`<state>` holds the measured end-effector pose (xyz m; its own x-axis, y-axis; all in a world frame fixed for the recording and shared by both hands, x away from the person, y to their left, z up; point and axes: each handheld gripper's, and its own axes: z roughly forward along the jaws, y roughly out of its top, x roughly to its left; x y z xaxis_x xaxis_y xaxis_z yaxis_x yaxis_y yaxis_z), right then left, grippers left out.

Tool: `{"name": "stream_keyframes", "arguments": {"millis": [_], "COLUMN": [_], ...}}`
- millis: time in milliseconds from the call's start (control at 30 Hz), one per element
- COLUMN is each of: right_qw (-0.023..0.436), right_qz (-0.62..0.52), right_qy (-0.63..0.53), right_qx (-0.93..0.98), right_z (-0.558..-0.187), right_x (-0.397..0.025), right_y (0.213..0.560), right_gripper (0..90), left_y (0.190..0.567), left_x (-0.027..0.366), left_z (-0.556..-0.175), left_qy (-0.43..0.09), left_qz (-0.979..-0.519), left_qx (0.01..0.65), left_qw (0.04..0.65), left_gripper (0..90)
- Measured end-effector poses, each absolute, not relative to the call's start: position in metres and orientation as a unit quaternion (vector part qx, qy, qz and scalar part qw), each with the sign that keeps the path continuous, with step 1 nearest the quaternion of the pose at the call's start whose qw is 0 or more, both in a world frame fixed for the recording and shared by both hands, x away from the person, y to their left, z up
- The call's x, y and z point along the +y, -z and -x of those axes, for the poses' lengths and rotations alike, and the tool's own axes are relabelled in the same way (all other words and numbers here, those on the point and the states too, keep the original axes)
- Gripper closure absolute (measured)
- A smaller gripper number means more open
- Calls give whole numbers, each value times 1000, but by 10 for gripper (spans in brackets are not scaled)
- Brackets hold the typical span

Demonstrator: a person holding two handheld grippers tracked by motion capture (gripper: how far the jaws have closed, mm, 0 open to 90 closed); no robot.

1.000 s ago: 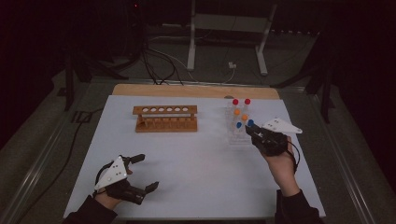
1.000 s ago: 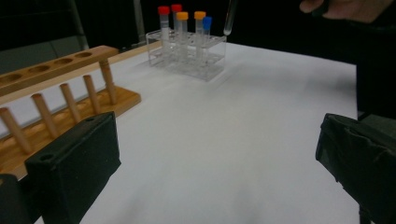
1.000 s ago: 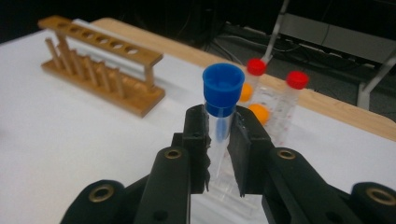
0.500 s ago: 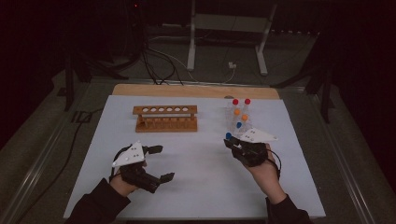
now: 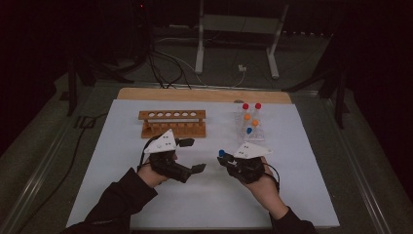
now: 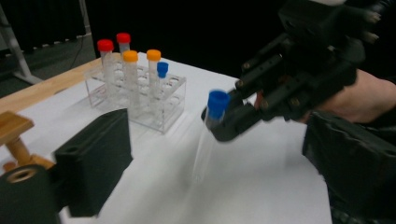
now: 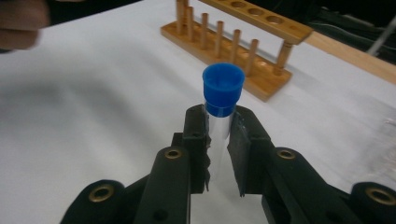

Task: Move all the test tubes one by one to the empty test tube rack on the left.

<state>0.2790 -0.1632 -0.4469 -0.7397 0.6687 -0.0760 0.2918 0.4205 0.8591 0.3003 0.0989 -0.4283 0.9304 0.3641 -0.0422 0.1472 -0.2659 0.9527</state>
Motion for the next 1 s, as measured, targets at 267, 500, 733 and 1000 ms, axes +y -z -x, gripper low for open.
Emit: {"name": "stream_keyframes", "arguments": {"millis": [267,500,733,1000], "right_qw": [199,197,196,194], "right_qz": [-290,-287,-288,-289], "right_qy": [-454,-453,-452,-453], "right_qx": [819,821,821,821], "right_z": [-277,-277,-277,-277], "right_x": [-158,-158,-158,-158], "right_y": [448,449,449,449], "right_gripper": [773,773,773,773], "left_y": [431,436,439,439], "left_x": [70,59,54,51], "left_z": [-308,-313,-315,-316], "left_qy": [-98,-92,-88,-95], "left_qz": [-796,-805,-814,-818], "left_qx": [153,141,138,132], "left_qw": [577,569,558,551], "left_gripper": [335,527,671,770]}}
